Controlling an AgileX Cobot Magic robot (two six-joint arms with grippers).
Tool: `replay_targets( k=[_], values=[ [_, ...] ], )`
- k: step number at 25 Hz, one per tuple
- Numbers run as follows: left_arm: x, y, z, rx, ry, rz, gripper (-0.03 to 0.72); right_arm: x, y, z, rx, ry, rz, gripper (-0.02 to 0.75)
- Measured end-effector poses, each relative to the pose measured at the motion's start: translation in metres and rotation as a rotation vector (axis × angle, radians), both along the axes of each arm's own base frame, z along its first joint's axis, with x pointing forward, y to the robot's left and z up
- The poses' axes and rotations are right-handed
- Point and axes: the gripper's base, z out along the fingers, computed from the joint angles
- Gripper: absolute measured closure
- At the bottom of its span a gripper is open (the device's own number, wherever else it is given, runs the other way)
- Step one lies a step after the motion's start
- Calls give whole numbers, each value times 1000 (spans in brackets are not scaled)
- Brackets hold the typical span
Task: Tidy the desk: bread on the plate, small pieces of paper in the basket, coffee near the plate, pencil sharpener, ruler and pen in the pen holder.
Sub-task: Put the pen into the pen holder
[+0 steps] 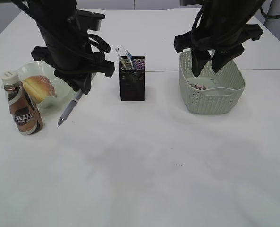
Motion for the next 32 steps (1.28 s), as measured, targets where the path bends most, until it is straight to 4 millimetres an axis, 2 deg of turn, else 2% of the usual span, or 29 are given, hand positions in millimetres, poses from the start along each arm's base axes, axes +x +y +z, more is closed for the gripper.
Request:
replay_targets(
  k=[5, 13, 16, 24, 28, 32],
  values=[
    [-1, 7, 15, -6, -116, 21, 611, 0, 0, 0, 0, 0, -1, 404],
    [-27, 24, 3, -105, -334, -9, 612, 0, 1, 0, 7, 2, -3, 404],
    [-30, 25, 2, -130, -385, -43, 611, 0, 1, 0, 7, 2, -3, 404],
    [-23, 16, 7, -227, -545, -138, 611, 2, -6, 1, -55, -25, -30, 404],
    [-22, 23, -2, -322, -622, -167, 611, 3, -8, 1, -77, -35, -39, 404],
    [-22, 44, -17, -439, -717, -181, 611, 3, -9, 1, -92, -41, -40, 404]
  ],
)
